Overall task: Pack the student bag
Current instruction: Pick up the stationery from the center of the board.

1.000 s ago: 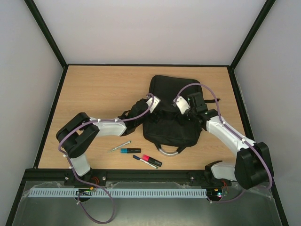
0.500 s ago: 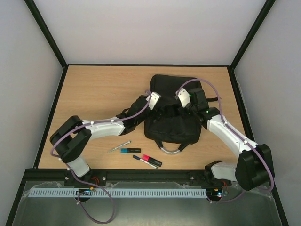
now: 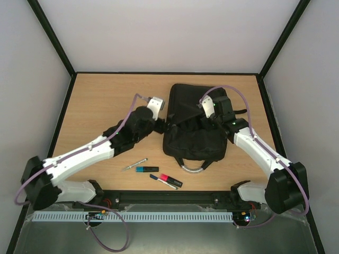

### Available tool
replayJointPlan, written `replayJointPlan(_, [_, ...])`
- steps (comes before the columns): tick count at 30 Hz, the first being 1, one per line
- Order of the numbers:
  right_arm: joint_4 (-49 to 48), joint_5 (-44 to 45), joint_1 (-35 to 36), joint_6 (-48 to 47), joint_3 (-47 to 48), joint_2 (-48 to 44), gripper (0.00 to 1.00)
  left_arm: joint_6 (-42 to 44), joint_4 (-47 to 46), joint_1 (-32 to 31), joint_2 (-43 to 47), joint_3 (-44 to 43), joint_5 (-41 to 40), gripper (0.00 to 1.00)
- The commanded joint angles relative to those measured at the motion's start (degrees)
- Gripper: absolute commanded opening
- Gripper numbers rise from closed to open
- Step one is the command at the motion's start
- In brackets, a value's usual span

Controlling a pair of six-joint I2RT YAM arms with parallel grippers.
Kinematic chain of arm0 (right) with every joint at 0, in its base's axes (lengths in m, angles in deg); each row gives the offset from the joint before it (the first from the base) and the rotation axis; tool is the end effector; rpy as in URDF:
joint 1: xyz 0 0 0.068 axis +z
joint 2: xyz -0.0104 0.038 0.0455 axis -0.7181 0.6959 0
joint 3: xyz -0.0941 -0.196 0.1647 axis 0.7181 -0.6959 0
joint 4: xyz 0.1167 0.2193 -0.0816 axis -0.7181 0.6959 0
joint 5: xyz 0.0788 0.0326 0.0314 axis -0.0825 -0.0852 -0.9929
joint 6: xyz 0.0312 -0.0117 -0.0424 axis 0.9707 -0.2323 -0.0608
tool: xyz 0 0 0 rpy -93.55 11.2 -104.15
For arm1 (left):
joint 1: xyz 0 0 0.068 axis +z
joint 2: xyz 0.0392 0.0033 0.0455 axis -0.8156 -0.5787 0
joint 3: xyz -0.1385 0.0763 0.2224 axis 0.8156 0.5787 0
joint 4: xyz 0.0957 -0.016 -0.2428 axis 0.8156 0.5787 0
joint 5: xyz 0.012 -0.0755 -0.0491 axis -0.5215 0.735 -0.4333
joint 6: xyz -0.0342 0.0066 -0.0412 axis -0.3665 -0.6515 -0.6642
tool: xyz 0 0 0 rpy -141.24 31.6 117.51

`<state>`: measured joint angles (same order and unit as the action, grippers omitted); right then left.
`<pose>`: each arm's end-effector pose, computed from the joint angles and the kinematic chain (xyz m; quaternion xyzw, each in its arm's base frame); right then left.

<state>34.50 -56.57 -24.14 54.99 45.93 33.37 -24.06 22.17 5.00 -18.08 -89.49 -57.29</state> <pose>0.2654 0.1042 0.2840 -0.2812 0.8132 -0.0026 0.5096 0.2078 -0.2306 0.3283 0.1599 0.7747 -0.2362 0.5643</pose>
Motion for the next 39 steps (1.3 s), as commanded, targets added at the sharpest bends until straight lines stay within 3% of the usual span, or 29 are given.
replayJointPlan(1, [-8.12, 4.09, -0.25, 2.23, 0.04, -4.52, 0.02, -8.19, 18.89, -1.14, 9.79, 7.38, 3.00, 0.93])
replayJointPlan(7, [-7.82, 5.30, -0.26, 2.97, -0.55, -4.73, 0.01, -10.77, 30.91, -1.19, 19.73, 14.82, 8.42, 0.81])
replayJointPlan(10, [-8.02, 4.61, -0.27, 2.80, -1.41, -5.27, 0.01, -8.95, 30.89, -1.94, 20.93, 16.09, 18.17, 0.73])
replayJointPlan(13, [-8.04, 4.40, -0.31, 2.67, -1.69, -5.11, 0.01, -7.81, 30.90, -3.88, 17.46, 14.33, 22.33, 0.67])
replayJointPlan(17, [-7.89, 4.05, -0.31, 2.90, -1.63, -4.75, 0.01, -3.30, 33.38, -11.24, 8.11, 7.56, 19.45, 0.66])
replayJointPlan(22, [-7.61, 3.16, -0.31, 3.07, -1.78, -5.09, 0.01, 8.79, 40.26, -21.13, -5.81, -2.46, 12.78, 0.67])
replayJointPlan(28, [-7.31, 2.31, -0.31, 3.16, -1.97, -5.46, 0.02, 19.45, 39.06, -23.40, -12.90, -3.38, 11.20, 0.61])
replayJointPlan(39, [-6.80, 1.08, -0.31, 3.02, -2.24, -5.37, 0.02, 27.61, 38.05, -24.71, -17.86, -2.24, 9.46, 0.69])
